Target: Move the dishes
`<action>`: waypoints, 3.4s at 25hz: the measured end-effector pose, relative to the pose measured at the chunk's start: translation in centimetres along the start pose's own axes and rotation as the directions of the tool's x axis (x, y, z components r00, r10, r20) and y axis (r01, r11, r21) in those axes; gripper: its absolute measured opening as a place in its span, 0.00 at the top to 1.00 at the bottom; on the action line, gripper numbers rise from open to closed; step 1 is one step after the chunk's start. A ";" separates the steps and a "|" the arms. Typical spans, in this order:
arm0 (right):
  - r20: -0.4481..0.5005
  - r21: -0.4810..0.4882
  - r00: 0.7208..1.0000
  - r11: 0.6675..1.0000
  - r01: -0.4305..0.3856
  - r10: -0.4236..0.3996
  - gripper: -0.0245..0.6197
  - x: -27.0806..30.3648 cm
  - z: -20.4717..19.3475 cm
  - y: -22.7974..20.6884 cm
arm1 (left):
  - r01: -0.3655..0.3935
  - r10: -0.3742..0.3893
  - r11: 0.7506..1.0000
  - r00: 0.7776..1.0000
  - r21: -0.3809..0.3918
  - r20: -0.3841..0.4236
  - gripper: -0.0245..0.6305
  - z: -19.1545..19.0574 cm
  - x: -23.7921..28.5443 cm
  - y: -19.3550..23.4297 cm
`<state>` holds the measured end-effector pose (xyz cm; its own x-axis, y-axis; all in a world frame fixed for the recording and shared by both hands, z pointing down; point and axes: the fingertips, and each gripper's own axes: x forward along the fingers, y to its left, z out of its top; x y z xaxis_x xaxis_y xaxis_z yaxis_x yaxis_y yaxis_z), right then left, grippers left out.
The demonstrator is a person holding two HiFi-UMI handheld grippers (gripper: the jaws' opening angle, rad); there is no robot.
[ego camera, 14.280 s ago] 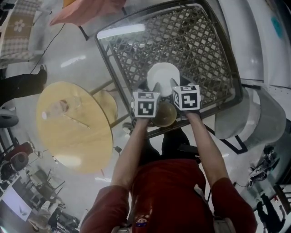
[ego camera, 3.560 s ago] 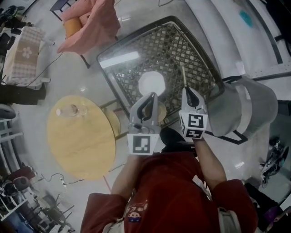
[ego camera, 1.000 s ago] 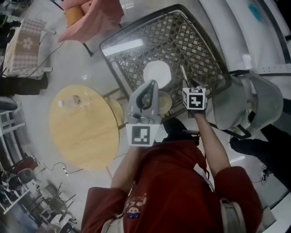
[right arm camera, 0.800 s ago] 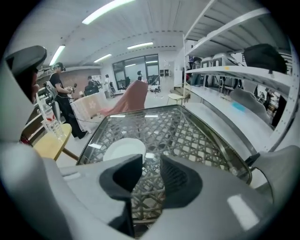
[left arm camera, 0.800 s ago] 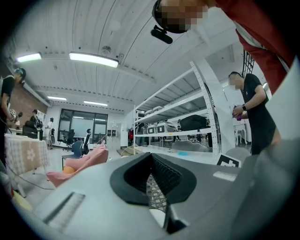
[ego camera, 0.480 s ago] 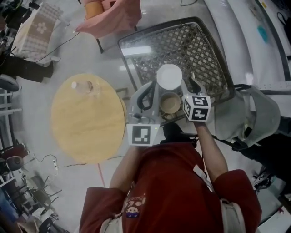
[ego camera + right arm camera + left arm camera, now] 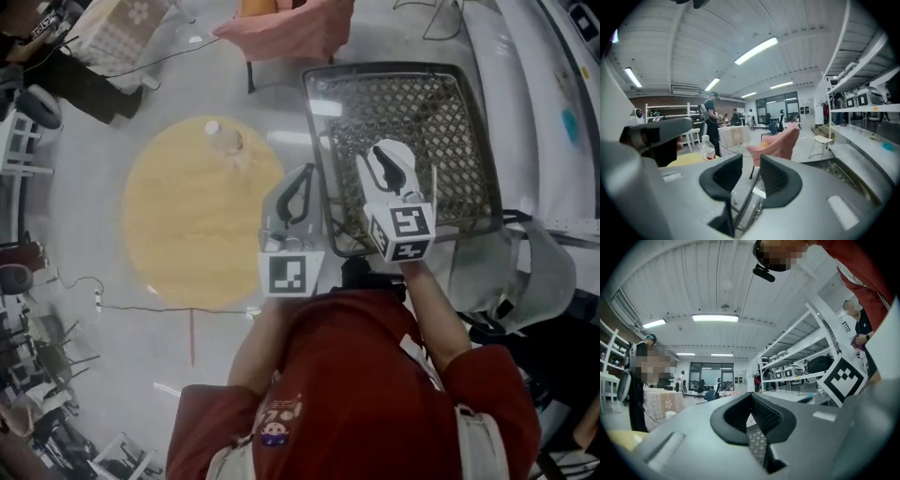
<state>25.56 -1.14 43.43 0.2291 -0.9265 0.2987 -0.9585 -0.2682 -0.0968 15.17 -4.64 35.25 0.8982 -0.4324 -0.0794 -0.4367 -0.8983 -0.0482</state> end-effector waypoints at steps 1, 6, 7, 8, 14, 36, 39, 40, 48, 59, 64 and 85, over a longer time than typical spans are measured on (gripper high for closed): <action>0.010 -0.017 0.999 0.999 -0.033 0.033 0.80 0.3 0.8 1.6 | -0.029 0.029 1.000 1.000 0.000 -0.003 0.95 0.3 -0.8 1.0; 0.049 -0.089 0.980 0.978 -0.191 0.195 0.80 1.2 4.0 10.3 | -0.139 0.139 0.990 0.990 0.006 0.010 0.95 2.1 -5.4 6.8; 0.058 -0.105 0.971 0.968 -0.226 0.233 0.80 1.5 4.3 11.8 | -0.163 0.163 0.987 0.987 0.007 0.011 0.95 2.1 -6.1 7.7; 0.068 -0.124 0.960 0.958 -0.260 0.270 0.80 1.6 4.6 13.1 | -0.190 0.190 0.982 0.982 0.008 0.010 0.95 2.0 -6.8 8.5; 0.120 -0.206 0.897 0.895 -0.396 0.425 0.80 2.3 6.4 20.3 | -0.319 0.319 0.947 0.948 0.030 0.005 0.95 2.2 -11.0 12.9; 0.062 -0.288 0.733 0.715 -0.637 0.678 0.80 5.5 5.5 39.5 | -0.613 0.614 0.784 0.789 0.099 0.017 0.95 3.1 -25.6 25.2; 0.046 -0.294 0.726 0.704 -0.646 0.686 0.80 5.6 4.9 40.5 | -0.625 0.626 0.774 0.780 0.104 0.024 0.95 2.9 -26.6 25.7; 0.042 -0.295 0.726 0.703 -0.647 0.686 0.80 5.7 4.7 40.8 | -0.628 0.630 0.771 0.777 0.102 0.024 0.95 2.8 -26.9 25.9; 0.038 -0.300 0.730 0.705 -0.643 0.682 0.81 6.1 3.9 43.2 | -0.636 0.637 0.765 0.770 0.105 0.022 0.95 2.3 -28.8 27.5; 0.037 -0.299 0.740 0.714 -0.633 0.671 0.90 7.2 3.5 44.9 | -0.636 0.639 0.767 0.769 0.089 -0.003 0.95 1.0 -29.8 29.8; 0.038 -0.308 0.747 0.719 -0.623 0.663 0.96 7.4 3.7 44.7 | -0.627 0.630 0.775 0.777 0.081 -0.004 0.95 0.8 -29.3 29.9; 0.023 -0.312 0.778 0.743 -0.591 0.628 0.96 8.8 3.9 43.5 | -0.615 0.617 0.784 0.787 0.083 -0.002 0.95 0.8 -27.8 30.4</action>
<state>-13.47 -22.03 38.18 -0.4201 -0.8950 0.1496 -0.9011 0.4310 0.0478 -23.07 -19.88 35.16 0.4373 -0.8947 -0.0906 -0.8990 -0.4321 -0.0720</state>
